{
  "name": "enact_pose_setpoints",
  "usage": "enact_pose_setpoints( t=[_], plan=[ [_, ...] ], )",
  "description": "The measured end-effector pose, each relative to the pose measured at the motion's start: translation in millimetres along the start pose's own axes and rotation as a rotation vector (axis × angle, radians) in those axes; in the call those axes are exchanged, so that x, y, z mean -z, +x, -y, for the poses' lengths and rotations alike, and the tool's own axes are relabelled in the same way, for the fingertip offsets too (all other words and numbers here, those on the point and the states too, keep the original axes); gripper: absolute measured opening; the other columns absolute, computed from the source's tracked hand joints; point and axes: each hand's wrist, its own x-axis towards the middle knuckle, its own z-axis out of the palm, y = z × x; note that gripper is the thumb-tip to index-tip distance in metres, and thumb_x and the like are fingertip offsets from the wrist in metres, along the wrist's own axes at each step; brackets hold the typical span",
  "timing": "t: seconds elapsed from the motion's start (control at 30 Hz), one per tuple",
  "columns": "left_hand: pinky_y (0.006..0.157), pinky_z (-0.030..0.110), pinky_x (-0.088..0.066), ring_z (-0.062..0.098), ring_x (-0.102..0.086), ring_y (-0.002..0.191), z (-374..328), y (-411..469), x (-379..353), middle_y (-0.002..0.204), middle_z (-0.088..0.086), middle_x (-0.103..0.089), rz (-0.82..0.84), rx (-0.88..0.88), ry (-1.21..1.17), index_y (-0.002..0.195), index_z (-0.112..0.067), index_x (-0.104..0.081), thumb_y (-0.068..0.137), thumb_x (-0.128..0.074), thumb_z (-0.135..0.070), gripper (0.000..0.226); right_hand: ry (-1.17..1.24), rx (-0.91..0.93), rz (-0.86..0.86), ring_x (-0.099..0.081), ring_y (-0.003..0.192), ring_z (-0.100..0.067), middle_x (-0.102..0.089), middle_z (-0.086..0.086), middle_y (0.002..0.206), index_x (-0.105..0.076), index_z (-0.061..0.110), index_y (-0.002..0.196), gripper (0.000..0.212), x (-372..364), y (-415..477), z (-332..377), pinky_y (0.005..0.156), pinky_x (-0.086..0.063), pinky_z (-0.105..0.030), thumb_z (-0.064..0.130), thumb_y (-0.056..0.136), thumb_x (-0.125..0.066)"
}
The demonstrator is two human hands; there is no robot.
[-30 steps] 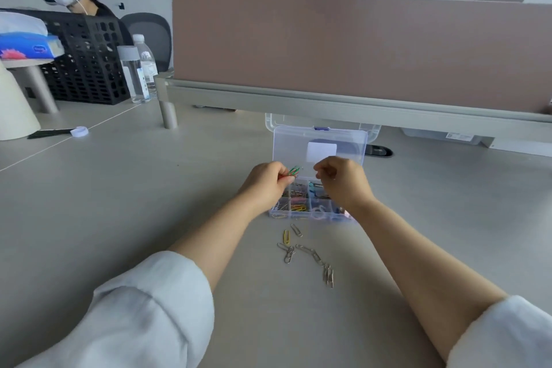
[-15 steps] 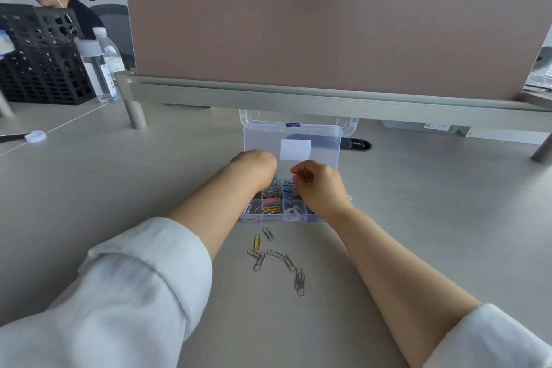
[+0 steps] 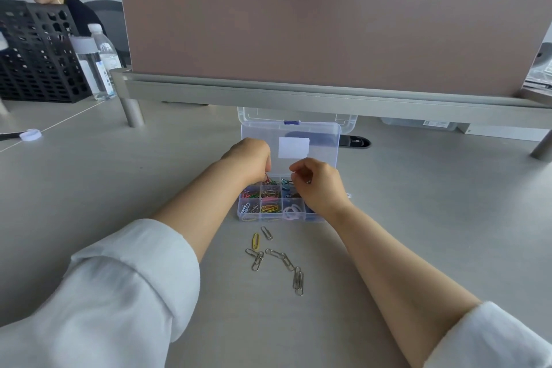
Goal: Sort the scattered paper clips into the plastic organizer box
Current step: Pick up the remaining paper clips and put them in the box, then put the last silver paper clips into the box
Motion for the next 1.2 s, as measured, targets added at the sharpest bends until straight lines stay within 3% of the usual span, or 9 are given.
enact_pose_setpoints(
  t=[0.2, 0.33, 0.43, 0.6, 0.83, 1.0, 1.1, 1.2],
  plan=[
    [0.055, 0.018, -0.041, 0.013, -0.056, 0.072, 24, -21, 9, 0.072, -0.004, -0.060, -0.020, 0.050, -0.287, 0.085, -0.014, -0.069, 0.075, -0.072, -0.010, 0.012, -0.007, 0.004, 0.004, -0.060, 0.080, -0.018, -0.072, -0.010, 0.096, -0.066, 0.010, 0.103, 0.022, 0, 0, -1, 0.081, -0.051, -0.029, 0.010, 0.088, -0.051],
    [0.056, 0.016, -0.043, 0.006, -0.056, 0.058, 38, -33, -6, 0.063, -0.006, -0.063, -0.035, 0.093, -0.413, 0.072, -0.017, -0.067, 0.073, -0.073, -0.010, 0.009, -0.022, 0.010, 0.015, -0.060, 0.080, -0.019, -0.072, -0.010, 0.097, -0.066, 0.011, 0.104, 0.022, -1, 1, -1, 0.081, -0.051, -0.029, 0.011, 0.088, -0.051],
    [0.049, 0.008, -0.042, 0.003, -0.054, 0.056, 38, -38, -12, 0.061, -0.007, -0.062, -0.096, 0.108, -0.430, 0.073, -0.017, -0.069, 0.073, -0.071, -0.010, 0.007, -0.021, 0.010, 0.008, -0.057, 0.076, -0.017, -0.072, -0.011, 0.094, -0.067, 0.010, 0.103, 0.022, -1, 0, -1, 0.077, -0.048, -0.026, 0.010, 0.088, -0.051],
    [0.068, 0.023, -0.042, 0.016, -0.057, 0.075, 28, -43, -16, 0.073, 0.001, -0.064, -0.167, 0.158, -0.374, 0.083, -0.013, -0.070, 0.076, -0.062, -0.008, 0.011, -0.025, 0.020, 0.010, -0.056, 0.078, -0.015, -0.071, -0.011, 0.098, -0.066, 0.009, 0.104, 0.022, 0, -3, 0, 0.076, -0.046, -0.023, 0.009, 0.088, -0.051],
    [0.073, 0.023, -0.040, 0.016, -0.053, 0.080, 34, -51, -17, 0.080, -0.002, -0.054, -0.161, 0.080, -0.208, 0.089, -0.015, -0.075, 0.082, -0.053, -0.007, 0.024, -0.045, 0.043, 0.015, -0.057, 0.080, -0.015, -0.071, -0.011, 0.101, -0.065, 0.009, 0.105, 0.021, -1, -1, -1, 0.078, -0.048, -0.025, 0.010, 0.089, -0.051],
    [0.078, 0.030, -0.045, 0.024, -0.057, 0.095, 37, -56, -22, 0.104, 0.003, -0.055, -0.170, 0.010, -0.083, 0.094, -0.017, -0.073, 0.086, -0.050, -0.013, 0.025, -0.103, 0.082, 0.017, -0.064, 0.085, -0.025, -0.072, -0.011, 0.101, -0.066, 0.009, 0.103, 0.021, -2, -1, 0, 0.081, -0.054, -0.032, 0.011, 0.089, -0.051],
    [0.075, 0.028, -0.041, 0.019, -0.052, 0.085, 37, -64, -25, 0.107, 0.002, -0.053, -0.191, -0.026, -0.056, 0.102, -0.016, -0.069, 0.086, -0.050, -0.013, 0.024, -0.155, 0.176, -0.027, -0.064, 0.082, -0.025, -0.071, -0.010, 0.099, -0.068, 0.008, 0.099, 0.020, 0, -4, 3, 0.078, -0.055, -0.035, 0.007, 0.087, -0.052],
    [0.070, 0.027, -0.041, 0.015, -0.048, 0.071, 40, -78, -24, 0.092, -0.005, -0.047, -0.242, -0.137, -0.056, 0.098, -0.017, -0.067, 0.082, -0.055, -0.012, 0.021, -0.140, 0.268, -0.011, -0.054, 0.062, -0.007, -0.069, -0.001, 0.082, -0.071, 0.007, 0.090, 0.016, 12, -9, 16, 0.067, -0.046, -0.022, 0.003, 0.083, -0.057]
  ],
)
